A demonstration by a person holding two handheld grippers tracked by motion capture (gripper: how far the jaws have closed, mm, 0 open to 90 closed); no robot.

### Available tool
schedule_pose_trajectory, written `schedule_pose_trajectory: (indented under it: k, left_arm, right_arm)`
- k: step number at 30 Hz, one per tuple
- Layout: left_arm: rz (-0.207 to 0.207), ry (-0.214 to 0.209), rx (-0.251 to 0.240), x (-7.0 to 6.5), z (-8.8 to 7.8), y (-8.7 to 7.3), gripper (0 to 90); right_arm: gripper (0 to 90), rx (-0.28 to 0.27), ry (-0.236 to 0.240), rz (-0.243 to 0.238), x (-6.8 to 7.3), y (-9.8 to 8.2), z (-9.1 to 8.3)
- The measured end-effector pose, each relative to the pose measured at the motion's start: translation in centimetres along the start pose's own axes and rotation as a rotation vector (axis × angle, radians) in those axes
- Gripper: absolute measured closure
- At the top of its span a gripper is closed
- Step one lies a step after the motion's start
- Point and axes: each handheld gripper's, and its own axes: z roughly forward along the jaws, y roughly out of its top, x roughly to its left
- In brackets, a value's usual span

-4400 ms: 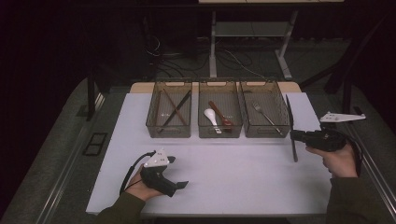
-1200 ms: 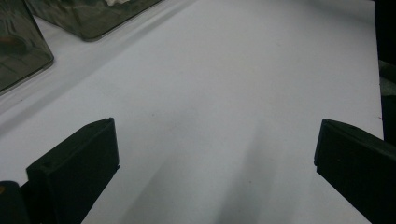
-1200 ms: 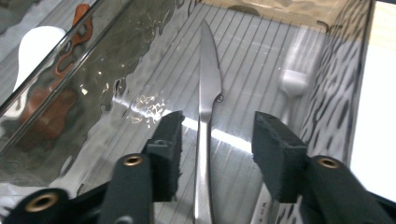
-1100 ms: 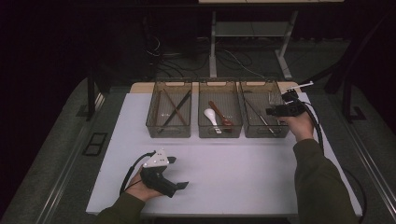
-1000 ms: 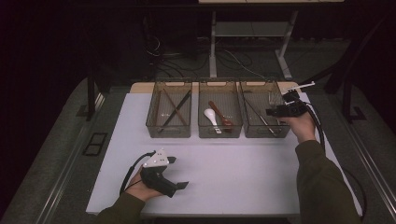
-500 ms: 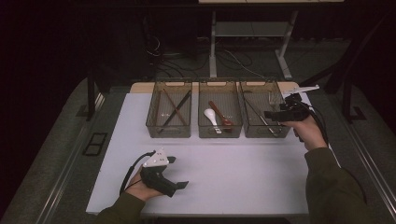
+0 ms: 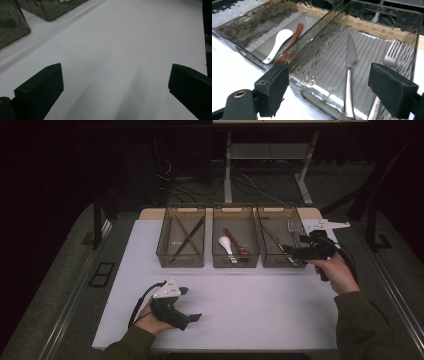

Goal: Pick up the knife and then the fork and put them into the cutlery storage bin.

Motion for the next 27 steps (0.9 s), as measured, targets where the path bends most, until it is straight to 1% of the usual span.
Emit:
schedule_pose_trajectory:
  k: [6, 9, 16, 22, 25, 27]
  left_arm:
    - [0.002, 0.001, -0.003, 0.0, -0.1, 0.0, 0.0]
    - [-0.004, 0.001, -0.006, 0.0, -0.1, 0.0, 0.0]
    - [-0.005, 0.0, -0.008, 0.2, -0.2, -0.1, 0.0]
    - [-0.007, 0.001, -0.008, 0.1, -0.3, -0.1, 0.0]
    - [0.0, 0.002, -0.006, 0.0, -0.3, -0.1, 0.0]
    - [0.003, -0.001, -0.006, 0.0, -0.3, -0.1, 0.0]
  right_arm:
    - [17.1, -0.026, 0.026, -0.001, 0.6, -1.1, -1.0]
    - [17.1, -0.036, 0.036, 0.0, 0.8, -1.8, -1.3]
    - [17.1, -0.056, 0.06, -0.015, 1.7, -3.3, -2.0]
    - [17.1, -0.085, 0.065, -0.031, 2.5, -4.4, -2.7]
    - [17.1, -0.091, 0.062, -0.045, 2.8, -5.1, -3.0]
    - [17.1, -0.089, 0.068, -0.044, 2.9, -5.6, -3.2]
